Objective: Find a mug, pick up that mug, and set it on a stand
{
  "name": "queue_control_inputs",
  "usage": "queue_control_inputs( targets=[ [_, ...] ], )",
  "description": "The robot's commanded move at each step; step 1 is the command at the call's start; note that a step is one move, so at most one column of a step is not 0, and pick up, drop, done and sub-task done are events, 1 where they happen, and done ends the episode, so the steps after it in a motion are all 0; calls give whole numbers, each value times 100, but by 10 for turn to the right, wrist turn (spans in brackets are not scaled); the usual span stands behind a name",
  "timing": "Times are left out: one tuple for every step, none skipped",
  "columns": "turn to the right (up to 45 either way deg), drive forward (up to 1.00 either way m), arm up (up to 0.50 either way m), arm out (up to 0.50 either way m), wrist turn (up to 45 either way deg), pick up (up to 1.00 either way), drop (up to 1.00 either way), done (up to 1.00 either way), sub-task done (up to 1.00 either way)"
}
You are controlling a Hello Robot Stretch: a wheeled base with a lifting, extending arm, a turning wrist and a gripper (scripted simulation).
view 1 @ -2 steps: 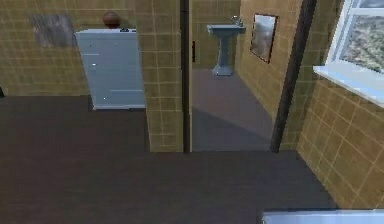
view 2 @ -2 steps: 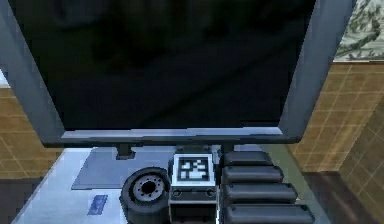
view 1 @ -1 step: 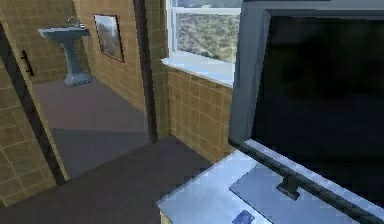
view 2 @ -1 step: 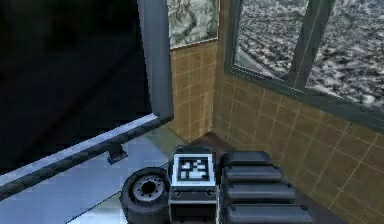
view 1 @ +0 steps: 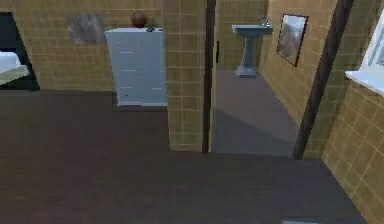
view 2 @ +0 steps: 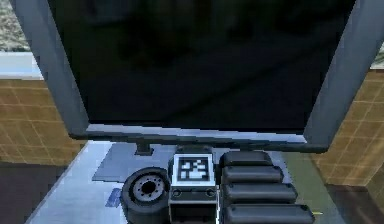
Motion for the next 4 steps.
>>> queue_control_inputs(
  targets=[
    [-300, 0, 0, 0, 0, 0, 0, 0, 0],
    [450, 0, 0, 0, 0, 0, 0, 0, 0],
    [210, 0, 0, 0, 0, 0, 0, 0, 0],
    [0, 0, 0, 42, 0, 0, 0, 0, 0]
  ],
)
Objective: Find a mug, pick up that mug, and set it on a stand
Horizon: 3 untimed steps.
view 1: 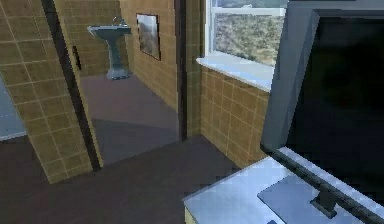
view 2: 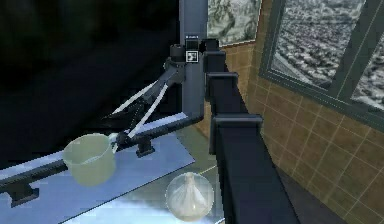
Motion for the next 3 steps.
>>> queue_control_inputs(
  targets=[
    [0, 0, 0, 0, 390, 0, 0, 0, 0],
    [0, 0, 0, 0, 390, 0, 0, 0, 0],
    [0, 0, 0, 0, 0, 0, 100, 0, 0]
  ],
)
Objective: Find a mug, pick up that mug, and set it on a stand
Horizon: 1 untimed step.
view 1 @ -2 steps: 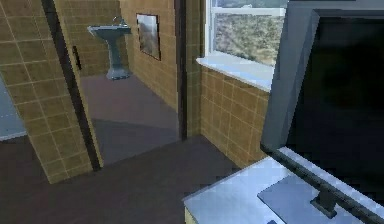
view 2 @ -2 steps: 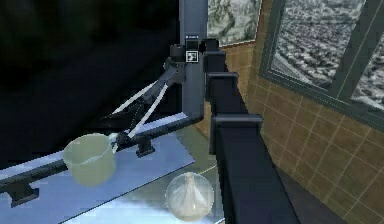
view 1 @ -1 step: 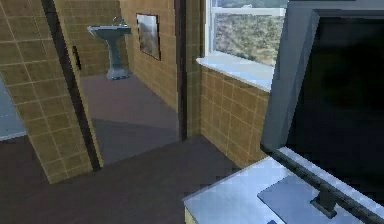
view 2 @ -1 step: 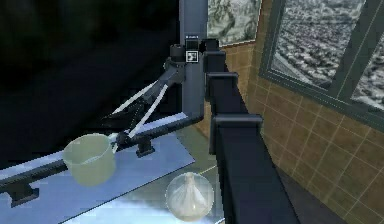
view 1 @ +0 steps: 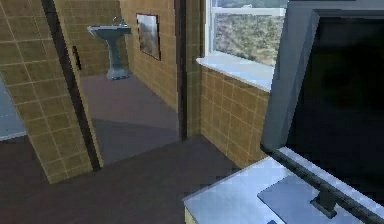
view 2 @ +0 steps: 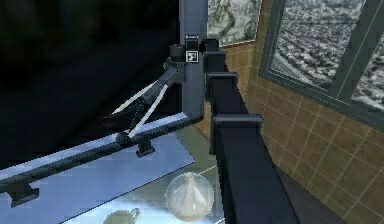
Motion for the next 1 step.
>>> queue_control_inputs(
  targets=[
    [0, 0, 0, -10, 0, 0, 0, 0, 0]
  ],
)
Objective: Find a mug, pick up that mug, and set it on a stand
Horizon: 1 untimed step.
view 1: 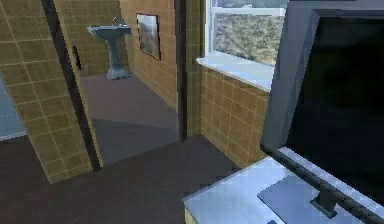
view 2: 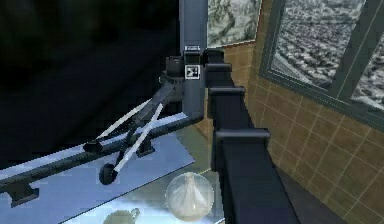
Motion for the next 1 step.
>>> queue_control_inputs(
  targets=[
    [0, 0, 0, 0, 0, 0, 0, 100, 0]
  ],
)
